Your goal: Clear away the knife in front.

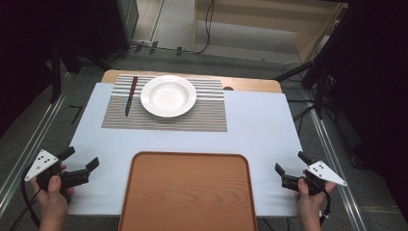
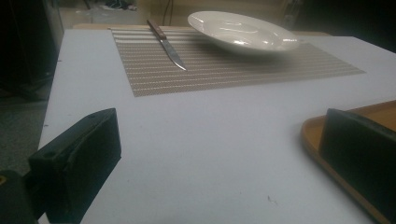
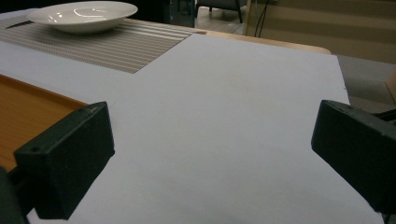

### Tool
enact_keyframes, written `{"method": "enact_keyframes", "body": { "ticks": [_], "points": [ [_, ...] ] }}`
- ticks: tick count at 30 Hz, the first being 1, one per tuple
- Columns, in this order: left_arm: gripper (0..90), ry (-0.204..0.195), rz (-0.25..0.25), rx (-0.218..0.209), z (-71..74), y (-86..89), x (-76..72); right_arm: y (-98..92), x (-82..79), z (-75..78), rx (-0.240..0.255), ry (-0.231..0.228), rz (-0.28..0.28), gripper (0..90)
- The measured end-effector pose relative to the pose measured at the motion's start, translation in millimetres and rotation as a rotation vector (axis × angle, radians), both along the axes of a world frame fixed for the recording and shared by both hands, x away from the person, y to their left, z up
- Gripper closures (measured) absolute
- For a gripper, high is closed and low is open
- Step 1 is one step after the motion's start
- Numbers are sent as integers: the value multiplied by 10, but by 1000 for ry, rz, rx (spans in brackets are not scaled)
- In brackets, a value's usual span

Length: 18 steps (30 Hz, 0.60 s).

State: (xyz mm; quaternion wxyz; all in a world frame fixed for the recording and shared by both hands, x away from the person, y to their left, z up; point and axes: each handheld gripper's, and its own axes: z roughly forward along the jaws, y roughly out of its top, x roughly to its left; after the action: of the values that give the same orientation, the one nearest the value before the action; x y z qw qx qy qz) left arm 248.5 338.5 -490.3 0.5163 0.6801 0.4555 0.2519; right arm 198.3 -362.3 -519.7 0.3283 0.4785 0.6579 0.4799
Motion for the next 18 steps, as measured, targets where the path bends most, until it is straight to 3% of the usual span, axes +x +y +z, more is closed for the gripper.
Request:
{"method": "enact_keyframes", "body": {
  "ticks": [5,8,18],
  "points": [
    [0,0,1,9,11,-8,1,5,5,-4,-2,-5,5,0],
    [0,8,6,-17,42,17,11,4,6,-8,0,-9,6,0],
    [0,-4,40,12,178,-84,26,2,22,-11,7,-10,7,0]
  ]
}}
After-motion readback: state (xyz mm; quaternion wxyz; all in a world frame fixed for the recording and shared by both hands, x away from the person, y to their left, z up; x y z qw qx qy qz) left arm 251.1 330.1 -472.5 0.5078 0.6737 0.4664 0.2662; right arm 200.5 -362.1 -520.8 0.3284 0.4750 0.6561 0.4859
